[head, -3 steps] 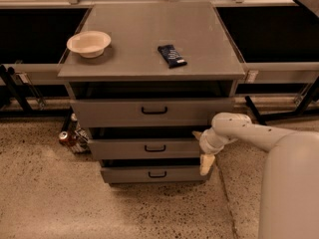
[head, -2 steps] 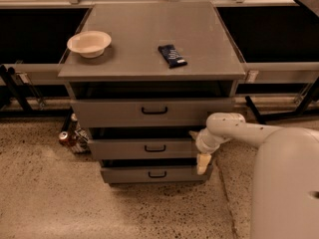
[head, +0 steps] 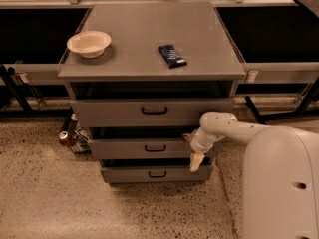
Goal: Open middle drawer
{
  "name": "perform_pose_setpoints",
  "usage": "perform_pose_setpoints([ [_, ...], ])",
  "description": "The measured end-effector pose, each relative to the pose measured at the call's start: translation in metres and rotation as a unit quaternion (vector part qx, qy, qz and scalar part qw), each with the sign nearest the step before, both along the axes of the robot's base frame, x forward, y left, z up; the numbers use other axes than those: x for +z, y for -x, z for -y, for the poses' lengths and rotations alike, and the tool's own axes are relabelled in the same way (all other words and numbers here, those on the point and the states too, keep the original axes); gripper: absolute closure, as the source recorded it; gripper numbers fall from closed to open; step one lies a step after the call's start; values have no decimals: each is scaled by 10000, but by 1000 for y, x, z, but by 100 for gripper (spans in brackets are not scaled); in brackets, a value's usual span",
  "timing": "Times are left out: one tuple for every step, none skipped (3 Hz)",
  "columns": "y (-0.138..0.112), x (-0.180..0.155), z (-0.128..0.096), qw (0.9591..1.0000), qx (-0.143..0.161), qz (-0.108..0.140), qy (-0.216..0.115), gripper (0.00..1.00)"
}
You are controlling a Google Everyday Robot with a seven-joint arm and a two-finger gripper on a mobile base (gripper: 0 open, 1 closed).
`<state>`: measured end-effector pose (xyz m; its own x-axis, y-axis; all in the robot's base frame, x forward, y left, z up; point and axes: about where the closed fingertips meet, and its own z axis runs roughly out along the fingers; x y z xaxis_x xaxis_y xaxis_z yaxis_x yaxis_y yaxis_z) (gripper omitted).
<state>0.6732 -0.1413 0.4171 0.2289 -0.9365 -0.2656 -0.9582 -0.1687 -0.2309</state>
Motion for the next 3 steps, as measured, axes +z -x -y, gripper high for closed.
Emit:
perform_pose_setpoints([
  [1, -6, -6, 9999, 94, -99, -65, 38],
  [1, -5, -9, 9998, 137, -120, -92, 61],
  [1, 1, -9, 9998, 137, -120, -93, 85],
])
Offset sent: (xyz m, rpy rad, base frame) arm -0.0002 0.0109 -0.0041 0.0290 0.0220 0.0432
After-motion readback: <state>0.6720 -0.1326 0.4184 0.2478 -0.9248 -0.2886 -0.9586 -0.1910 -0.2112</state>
